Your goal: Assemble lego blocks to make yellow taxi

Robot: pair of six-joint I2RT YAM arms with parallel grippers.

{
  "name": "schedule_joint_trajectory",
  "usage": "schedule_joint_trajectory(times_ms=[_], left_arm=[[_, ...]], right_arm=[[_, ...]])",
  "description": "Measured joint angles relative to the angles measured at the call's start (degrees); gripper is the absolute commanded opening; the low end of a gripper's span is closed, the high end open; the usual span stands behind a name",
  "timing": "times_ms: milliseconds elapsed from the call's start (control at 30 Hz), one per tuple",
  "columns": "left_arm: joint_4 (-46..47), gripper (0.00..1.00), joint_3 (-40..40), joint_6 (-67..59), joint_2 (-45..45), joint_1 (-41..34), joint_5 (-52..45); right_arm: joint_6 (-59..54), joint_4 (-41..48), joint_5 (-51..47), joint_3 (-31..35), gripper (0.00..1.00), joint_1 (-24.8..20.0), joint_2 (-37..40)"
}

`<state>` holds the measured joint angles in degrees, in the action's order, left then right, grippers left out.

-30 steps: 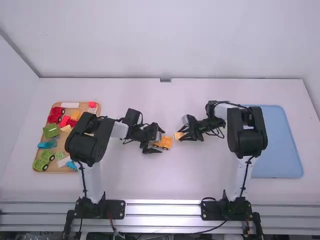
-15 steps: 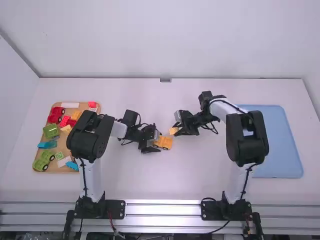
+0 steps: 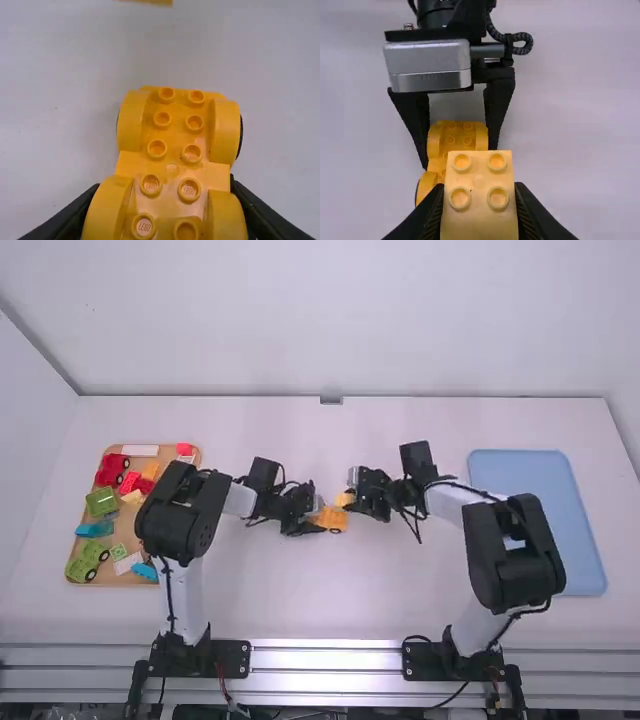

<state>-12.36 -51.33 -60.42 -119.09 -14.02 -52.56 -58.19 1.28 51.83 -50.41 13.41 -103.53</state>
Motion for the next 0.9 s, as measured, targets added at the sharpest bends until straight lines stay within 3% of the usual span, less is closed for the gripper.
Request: schedule_joint_trajectory(times_ms=[233, 433, 600, 900], left_arm=[[-1.5, 0.5, 0.0, 3.7, 0.0, -1.5, 1.0], [-5.2, 0.51, 0.7, 6.9, 0.0, -1.5, 2.3], [-12.1, 0.51, 3.9, 9.9, 0.0, -1.5, 2.6], [-13.0, 0.5, 5.4, 9.9, 0.4, -1.5, 1.8]], right_arm=[[1.0, 0.9, -0.9, -0.1, 0.0, 1.6, -3.4], [-1.5, 6.6, -1.2, -2.6, 0.0, 2.2, -8.5], [-3.3, 6.1, -2.1, -3.8, 0.0, 2.2, -8.8], [-3.9, 6.9, -3.6, -4.3, 0.0, 2.6, -8.8]])
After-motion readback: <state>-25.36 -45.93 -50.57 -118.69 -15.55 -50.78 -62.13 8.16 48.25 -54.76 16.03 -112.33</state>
